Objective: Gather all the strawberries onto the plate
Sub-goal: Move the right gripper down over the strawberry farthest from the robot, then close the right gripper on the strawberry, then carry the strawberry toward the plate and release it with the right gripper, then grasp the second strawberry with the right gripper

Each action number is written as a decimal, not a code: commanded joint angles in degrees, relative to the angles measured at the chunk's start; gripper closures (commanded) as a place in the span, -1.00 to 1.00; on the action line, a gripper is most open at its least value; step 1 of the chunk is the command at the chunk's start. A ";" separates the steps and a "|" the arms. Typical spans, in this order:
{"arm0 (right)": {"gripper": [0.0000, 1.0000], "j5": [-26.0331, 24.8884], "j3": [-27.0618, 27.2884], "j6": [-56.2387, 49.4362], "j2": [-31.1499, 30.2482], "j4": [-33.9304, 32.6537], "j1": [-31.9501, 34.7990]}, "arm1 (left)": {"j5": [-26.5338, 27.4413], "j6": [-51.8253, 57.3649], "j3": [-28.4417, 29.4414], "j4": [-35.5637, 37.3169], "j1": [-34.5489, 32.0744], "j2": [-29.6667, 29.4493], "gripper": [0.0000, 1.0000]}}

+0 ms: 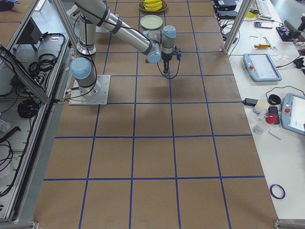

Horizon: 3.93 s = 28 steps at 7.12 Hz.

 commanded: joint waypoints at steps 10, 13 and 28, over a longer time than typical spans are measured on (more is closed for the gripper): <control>-0.99 14.00 -6.67 21.23 6.22 0.00 20.20 | 0.06 0.00 -0.24 0.00 0.00 0.35 -1.00; -1.00 8.25 -7.29 20.71 4.65 0.44 19.94 | 0.14 0.00 -0.24 0.00 0.00 0.44 -1.00; 0.52 -4.98 -10.19 14.11 10.62 1.06 17.39 | 0.23 0.00 -0.94 0.17 0.09 1.32 -1.00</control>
